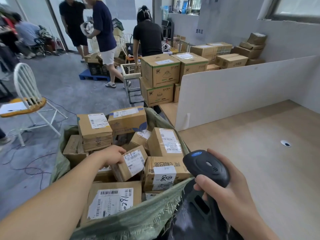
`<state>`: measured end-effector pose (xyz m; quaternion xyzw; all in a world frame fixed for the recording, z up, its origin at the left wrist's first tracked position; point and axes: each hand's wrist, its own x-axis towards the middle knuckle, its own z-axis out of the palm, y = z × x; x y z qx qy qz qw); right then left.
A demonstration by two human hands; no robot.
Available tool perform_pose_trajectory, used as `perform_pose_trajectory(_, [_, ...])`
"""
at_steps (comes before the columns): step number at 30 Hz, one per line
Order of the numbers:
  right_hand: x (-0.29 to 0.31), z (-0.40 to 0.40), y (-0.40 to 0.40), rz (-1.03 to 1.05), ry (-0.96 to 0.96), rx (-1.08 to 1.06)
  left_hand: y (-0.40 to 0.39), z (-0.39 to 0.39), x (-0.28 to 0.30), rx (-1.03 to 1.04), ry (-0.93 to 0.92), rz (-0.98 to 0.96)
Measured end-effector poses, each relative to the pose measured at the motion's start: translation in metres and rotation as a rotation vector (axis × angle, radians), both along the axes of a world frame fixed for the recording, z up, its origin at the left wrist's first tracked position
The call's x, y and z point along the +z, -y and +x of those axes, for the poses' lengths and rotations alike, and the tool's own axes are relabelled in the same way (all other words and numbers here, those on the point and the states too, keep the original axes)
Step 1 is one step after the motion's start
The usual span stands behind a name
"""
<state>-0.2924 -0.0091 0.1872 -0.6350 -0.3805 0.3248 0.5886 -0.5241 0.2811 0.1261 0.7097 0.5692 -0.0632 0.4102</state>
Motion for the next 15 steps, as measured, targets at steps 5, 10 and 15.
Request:
perform_pose_trajectory(5, [-0.001, -0.003, 0.003, 0.0, -0.029, -0.015, -0.003, 0.017, -0.014, -0.087, -0.128, 0.205])
perform_pose_trajectory(10, [-0.001, 0.001, 0.012, 0.001, -0.004, -0.047, -0.006, 0.029, -0.018, -0.174, -0.235, 0.279])
perform_pose_trajectory(15, [0.001, 0.009, 0.035, 0.008, 0.019, -0.094, -0.009, 0.048, 0.008, -0.089, -0.194, 0.57])
